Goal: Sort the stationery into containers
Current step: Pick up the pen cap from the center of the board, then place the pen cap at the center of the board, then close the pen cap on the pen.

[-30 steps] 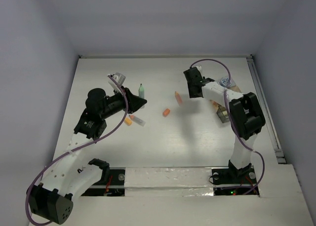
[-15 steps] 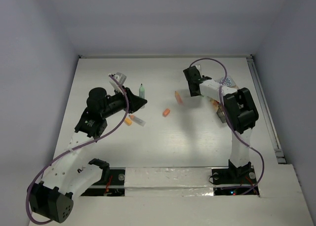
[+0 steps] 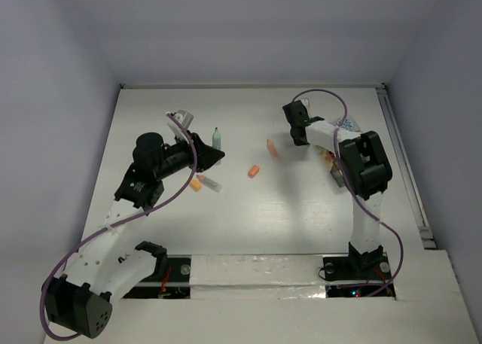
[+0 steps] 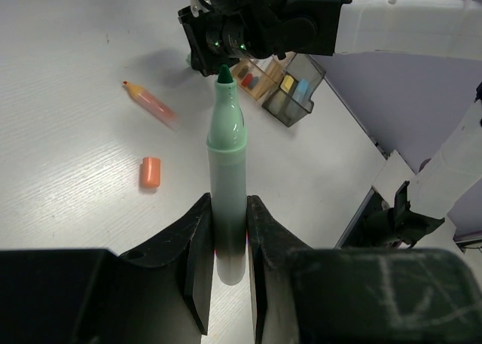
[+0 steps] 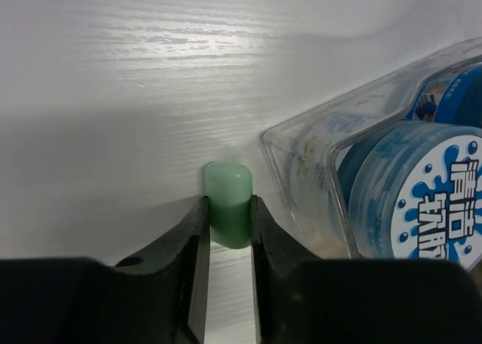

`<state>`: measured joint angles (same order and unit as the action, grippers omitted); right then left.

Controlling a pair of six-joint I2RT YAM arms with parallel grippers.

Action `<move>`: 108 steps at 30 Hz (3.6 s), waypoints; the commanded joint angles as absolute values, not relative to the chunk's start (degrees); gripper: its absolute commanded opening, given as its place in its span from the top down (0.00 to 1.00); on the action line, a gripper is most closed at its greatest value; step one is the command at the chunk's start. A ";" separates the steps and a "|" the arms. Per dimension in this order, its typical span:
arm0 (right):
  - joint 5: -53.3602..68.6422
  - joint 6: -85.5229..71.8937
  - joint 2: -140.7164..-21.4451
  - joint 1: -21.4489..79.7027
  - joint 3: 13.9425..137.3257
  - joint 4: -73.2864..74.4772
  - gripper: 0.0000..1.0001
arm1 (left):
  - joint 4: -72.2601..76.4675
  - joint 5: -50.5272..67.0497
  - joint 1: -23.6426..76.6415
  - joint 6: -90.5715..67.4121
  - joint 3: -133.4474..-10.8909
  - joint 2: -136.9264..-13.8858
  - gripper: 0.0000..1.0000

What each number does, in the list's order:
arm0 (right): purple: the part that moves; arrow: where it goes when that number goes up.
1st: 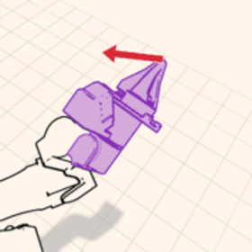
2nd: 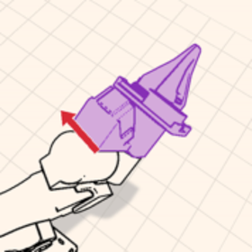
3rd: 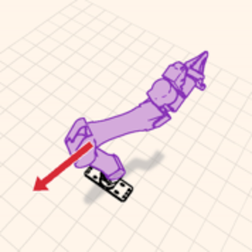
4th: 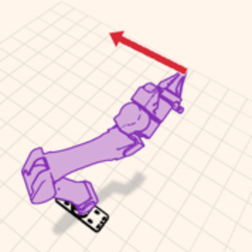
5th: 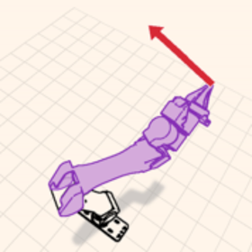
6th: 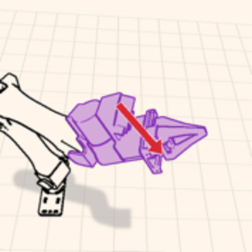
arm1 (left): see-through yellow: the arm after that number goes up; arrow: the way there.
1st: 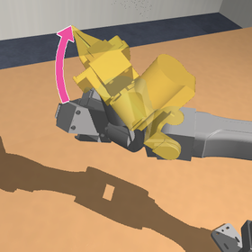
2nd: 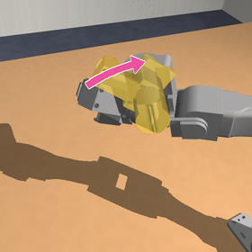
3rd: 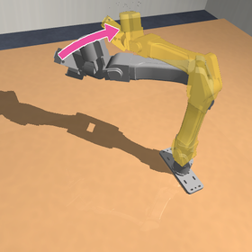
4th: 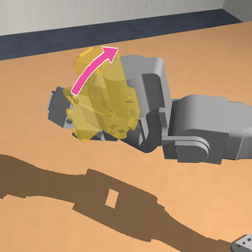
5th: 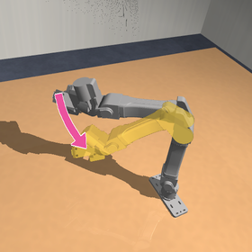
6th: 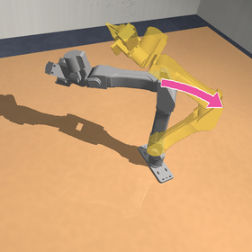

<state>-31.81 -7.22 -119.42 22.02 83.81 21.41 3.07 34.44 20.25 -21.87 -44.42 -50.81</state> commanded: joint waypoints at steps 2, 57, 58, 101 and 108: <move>-27.96 -9.66 -118.04 21.88 84.20 18.55 0.84 | 5.01 34.98 20.57 -21.09 -47.37 -50.45 1.00; -9.40 -32.35 -94.55 46.84 53.60 16.96 0.38 | 5.63 35.16 20.57 -21.53 -46.76 -48.17 1.00; -9.84 -32.34 -95.53 46.85 54.40 17.57 0.38 | 5.63 35.07 20.57 -21.36 -46.76 -48.16 1.00; -22.16 -23.55 -87.01 51.77 85.86 -9.13 1.00 | 4.48 32.87 20.57 -19.86 -46.76 -50.98 1.00; -18.72 -24.43 -90.96 53.34 89.29 -9.58 1.00 | 4.75 33.05 20.57 -19.78 -46.76 -51.59 1.00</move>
